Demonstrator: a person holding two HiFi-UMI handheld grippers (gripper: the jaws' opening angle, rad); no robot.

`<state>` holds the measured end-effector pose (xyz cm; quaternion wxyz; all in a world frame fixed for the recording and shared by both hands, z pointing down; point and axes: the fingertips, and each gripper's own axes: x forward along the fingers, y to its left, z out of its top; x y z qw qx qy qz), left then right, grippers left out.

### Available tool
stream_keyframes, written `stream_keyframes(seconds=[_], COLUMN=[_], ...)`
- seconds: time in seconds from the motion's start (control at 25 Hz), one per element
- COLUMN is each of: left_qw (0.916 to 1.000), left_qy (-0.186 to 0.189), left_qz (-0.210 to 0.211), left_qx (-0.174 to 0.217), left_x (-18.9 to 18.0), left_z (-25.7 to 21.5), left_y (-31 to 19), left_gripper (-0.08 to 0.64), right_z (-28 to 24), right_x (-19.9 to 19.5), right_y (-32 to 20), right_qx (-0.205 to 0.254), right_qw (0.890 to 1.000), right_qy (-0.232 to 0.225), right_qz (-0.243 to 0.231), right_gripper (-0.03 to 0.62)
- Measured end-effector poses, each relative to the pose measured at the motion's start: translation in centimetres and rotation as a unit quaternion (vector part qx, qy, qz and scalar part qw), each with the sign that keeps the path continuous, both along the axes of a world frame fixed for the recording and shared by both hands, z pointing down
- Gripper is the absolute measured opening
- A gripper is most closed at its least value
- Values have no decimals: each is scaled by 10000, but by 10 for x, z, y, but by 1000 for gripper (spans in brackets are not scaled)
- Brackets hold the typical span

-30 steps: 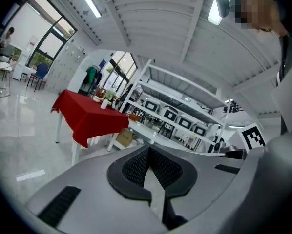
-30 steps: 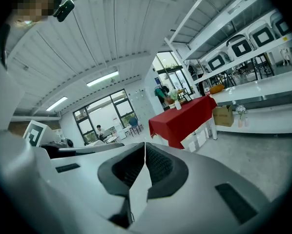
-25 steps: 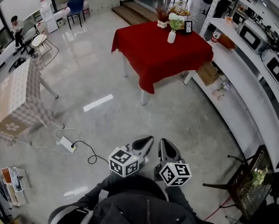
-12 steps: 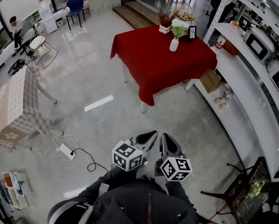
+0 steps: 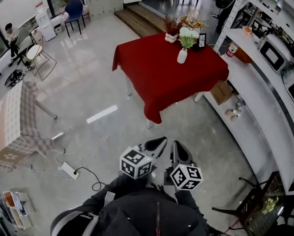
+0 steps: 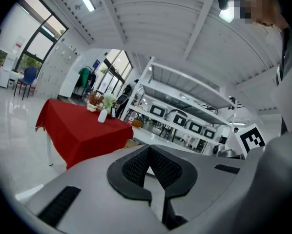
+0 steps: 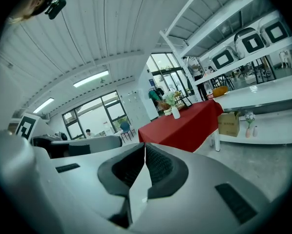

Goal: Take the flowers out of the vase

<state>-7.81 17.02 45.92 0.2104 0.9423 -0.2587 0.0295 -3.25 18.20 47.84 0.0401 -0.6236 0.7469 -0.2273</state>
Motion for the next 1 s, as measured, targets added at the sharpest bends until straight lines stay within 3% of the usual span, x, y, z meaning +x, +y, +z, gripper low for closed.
stream_keyframes(seconds=[0.56,1.0], left_qw=[9999,9990], left_qy=[2,68], left_qz=[124,167], left_qx=[-111,-409], left_x=[-5,-3], left_z=[14,26], left_y=[-60,-56], left_gripper=[6,6], right_z=[11,11], right_x=[-7,-4], right_y=[-55,-51], right_qx=[-47,-131], right_qw=[9999,9996], right_qy=[22,230], right_qz=[139,93], right_gripper=[12,12])
